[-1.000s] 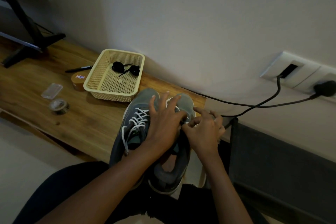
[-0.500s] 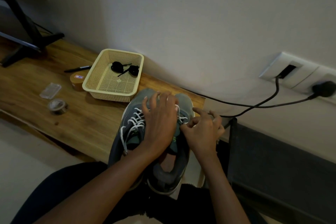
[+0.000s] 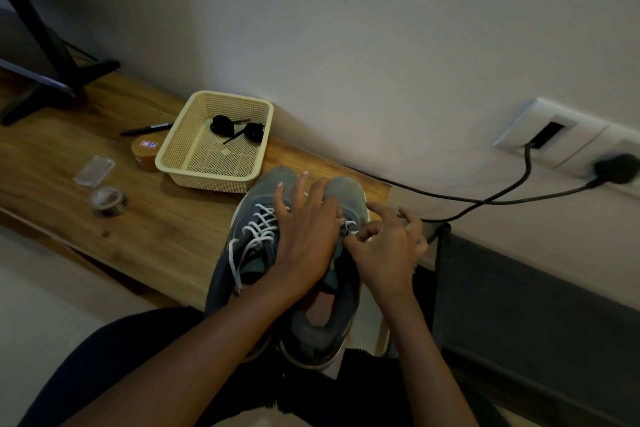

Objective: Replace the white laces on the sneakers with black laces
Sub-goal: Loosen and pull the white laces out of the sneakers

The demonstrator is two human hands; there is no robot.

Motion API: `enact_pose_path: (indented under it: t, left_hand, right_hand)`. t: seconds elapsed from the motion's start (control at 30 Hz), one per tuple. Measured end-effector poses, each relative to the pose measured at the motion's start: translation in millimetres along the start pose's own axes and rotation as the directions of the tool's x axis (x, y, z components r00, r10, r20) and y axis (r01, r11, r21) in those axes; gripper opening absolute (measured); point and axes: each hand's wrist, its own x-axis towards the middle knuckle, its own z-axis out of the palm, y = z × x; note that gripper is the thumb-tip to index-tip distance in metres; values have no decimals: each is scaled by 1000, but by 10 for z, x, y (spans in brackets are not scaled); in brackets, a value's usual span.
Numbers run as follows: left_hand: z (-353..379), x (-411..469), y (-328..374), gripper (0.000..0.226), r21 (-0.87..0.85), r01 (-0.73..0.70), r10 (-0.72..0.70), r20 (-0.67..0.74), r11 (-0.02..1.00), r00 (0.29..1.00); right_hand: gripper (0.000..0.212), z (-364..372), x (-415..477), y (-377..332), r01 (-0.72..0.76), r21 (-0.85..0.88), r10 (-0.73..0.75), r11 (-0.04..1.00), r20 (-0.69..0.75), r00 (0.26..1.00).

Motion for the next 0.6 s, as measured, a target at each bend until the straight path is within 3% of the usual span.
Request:
enact_pose_path:
  t: [0.1,0.17,0.23,0.4,0.6]
  left_hand:
    - [27,1,-2,13,-202,61,-101,-192,977,976]
    - [7,-12,7,7,-264,85,-140,-198,961,970]
    - [-20,-20,17,10,-274,86,-139,-181,958,974]
    - [-61,-19,8,29,-48,-22,23,30,999,999]
    - [-73,-20,1,27,63,-46,38,120,997,992]
  right_hand:
    - [31,-24,-7,-49,-25,10,24,1000,44,999]
    - [24,-37,-9,-60,-27,-23,29,999,67,997]
    - [3,-41,-8,-51,-44,-74,50,996,71,996]
    - [8,-68,29,-22,-151,-26,152,988,17,988]
    - [23,18,12,-34,-47,-218,74,975,122,990]
